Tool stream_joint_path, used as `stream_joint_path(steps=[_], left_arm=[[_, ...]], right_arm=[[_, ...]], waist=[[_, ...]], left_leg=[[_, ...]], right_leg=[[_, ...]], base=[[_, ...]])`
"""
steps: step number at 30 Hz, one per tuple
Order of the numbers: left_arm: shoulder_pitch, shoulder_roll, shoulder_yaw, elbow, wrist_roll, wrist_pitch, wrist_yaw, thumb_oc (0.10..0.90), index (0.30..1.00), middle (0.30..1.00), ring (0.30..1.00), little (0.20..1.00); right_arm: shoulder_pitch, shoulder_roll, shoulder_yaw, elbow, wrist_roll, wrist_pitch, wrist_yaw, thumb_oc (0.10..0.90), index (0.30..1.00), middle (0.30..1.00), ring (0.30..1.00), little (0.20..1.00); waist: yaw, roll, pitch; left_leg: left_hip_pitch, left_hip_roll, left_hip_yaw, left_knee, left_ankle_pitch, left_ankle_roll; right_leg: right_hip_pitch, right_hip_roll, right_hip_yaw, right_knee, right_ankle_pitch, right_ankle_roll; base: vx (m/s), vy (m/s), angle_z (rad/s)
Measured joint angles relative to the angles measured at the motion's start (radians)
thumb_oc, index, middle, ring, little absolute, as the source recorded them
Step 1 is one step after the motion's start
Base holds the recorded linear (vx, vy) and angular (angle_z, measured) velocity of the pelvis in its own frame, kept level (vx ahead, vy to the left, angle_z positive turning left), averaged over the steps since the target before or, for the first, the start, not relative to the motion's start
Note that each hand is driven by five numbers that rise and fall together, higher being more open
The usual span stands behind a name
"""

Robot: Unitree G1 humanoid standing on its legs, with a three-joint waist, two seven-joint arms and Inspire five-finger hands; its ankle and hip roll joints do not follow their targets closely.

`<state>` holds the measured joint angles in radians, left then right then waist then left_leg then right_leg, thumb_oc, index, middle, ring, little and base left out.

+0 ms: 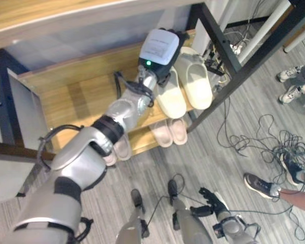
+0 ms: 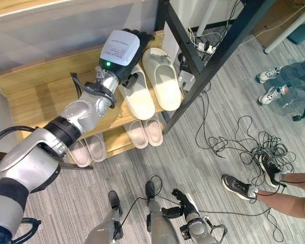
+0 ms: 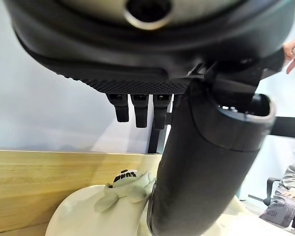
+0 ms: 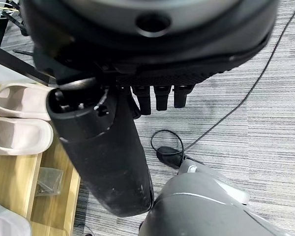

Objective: Arrange the slippers neatly on the shoe rack.

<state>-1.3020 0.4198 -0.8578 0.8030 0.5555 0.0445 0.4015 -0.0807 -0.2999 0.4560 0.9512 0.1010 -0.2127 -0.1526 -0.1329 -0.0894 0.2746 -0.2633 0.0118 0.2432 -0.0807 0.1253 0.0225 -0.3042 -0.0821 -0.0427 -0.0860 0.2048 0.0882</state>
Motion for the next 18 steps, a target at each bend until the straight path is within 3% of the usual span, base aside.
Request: stream_joint_path(steps=[8,10,15,18], left_arm=[[0.004,-0.01,0.005,-0.017,-0.041,-0.002,-0.001,0.8,0.9,0.9,0.9,0.9],[0.088,-0.039,0.12,-0.098,-0.103,-0.009,-0.013,0.8,0.9,0.9,0.9,0.9],[0.145,-0.065,0.14,-0.098,-0.199,-0.025,-0.02,0.8,0.9,0.9,0.9,0.9],[0.191,-0.104,0.199,-0.108,-0.287,-0.042,-0.018,0.8,0.9,0.9,0.9,0.9]], right_arm=[[-0.003,0.016,-0.001,0.017,0.001,0.004,0.0,0.8,0.9,0.9,0.9,0.9],[-0.007,0.023,-0.008,0.037,0.021,0.012,0.0,0.8,0.9,0.9,0.9,0.9],[-0.008,0.026,-0.017,0.044,0.021,0.028,0.0,0.8,0.9,0.9,0.9,0.9],[-0.005,0.027,-0.023,0.055,0.021,0.031,0.0,0.8,0.9,0.9,0.9,0.9]], waist=[[0.001,0.004,-0.002],[0.003,0.009,-0.004],[0.011,0.027,-0.014],[0.022,0.045,-0.024]], left_leg=[[0.004,0.0,0.0,0.0,0.004,0.0],[0.022,0.0,0.001,0.0,0.005,0.0],[0.036,-0.001,0.0,0.0,0.002,-0.004],[0.039,-0.004,-0.001,0.0,0.002,-0.009]], right_leg=[[0.004,0.0,0.0,0.0,0.003,-0.003],[0.021,0.0,0.0,0.0,0.002,-0.003],[0.036,-0.004,-0.002,0.0,0.001,-0.005],[0.04,-0.01,-0.003,-0.001,-0.005,-0.016]], base=[[0.0,-0.004,0.0],[0.0,0.0,0.0],[0.0,0.0,0.0],[0.0,0.0,0.0]])
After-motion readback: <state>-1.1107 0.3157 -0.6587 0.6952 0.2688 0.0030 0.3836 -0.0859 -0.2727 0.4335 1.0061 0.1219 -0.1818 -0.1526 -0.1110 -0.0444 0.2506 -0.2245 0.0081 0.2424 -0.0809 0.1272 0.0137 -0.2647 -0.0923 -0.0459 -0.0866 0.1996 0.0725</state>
